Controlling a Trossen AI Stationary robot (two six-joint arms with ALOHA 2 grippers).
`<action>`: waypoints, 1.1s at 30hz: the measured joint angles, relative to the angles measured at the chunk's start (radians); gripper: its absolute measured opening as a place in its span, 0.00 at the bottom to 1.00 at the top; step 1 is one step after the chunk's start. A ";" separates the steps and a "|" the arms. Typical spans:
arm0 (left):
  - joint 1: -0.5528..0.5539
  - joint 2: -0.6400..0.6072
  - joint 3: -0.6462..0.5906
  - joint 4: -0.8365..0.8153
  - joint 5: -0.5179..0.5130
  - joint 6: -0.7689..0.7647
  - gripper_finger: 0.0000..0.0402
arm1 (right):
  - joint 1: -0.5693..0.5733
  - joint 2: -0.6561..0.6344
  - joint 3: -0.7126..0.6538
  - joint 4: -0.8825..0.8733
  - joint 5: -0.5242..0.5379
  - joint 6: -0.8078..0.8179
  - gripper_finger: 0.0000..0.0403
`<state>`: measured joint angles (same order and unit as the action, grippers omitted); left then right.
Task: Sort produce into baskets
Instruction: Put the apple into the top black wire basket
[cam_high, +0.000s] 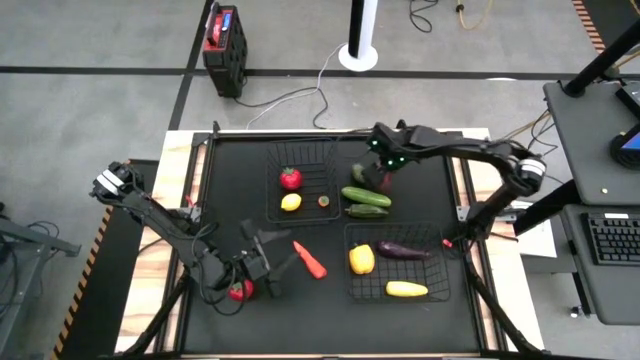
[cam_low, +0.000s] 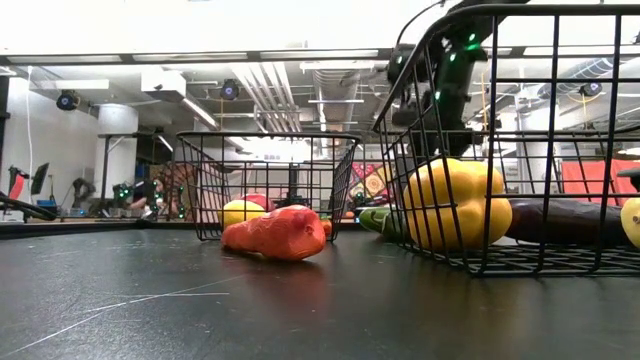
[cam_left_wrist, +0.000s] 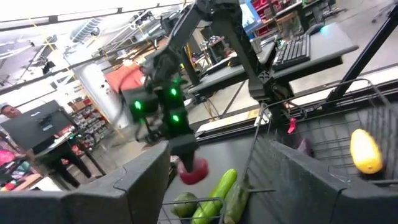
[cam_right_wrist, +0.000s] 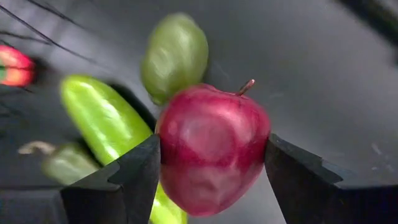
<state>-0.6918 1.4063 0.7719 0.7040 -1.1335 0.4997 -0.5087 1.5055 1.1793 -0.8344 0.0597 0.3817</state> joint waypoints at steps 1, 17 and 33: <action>0.000 0.000 0.000 0.000 0.013 -0.009 0.62 | 0.000 -0.021 0.000 0.000 0.000 0.000 0.62; 0.033 -0.001 -0.013 -0.004 0.274 -0.050 0.62 | 0.153 -0.371 -0.114 0.353 -0.005 -0.008 0.62; 0.223 -0.001 -0.090 0.133 0.603 -0.317 0.62 | 0.524 -0.394 -0.451 1.264 -0.008 -0.238 0.62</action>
<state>-0.4691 1.4052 0.6815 0.8368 -0.5300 0.1829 0.0152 1.1116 0.7288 0.4293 0.0521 0.1433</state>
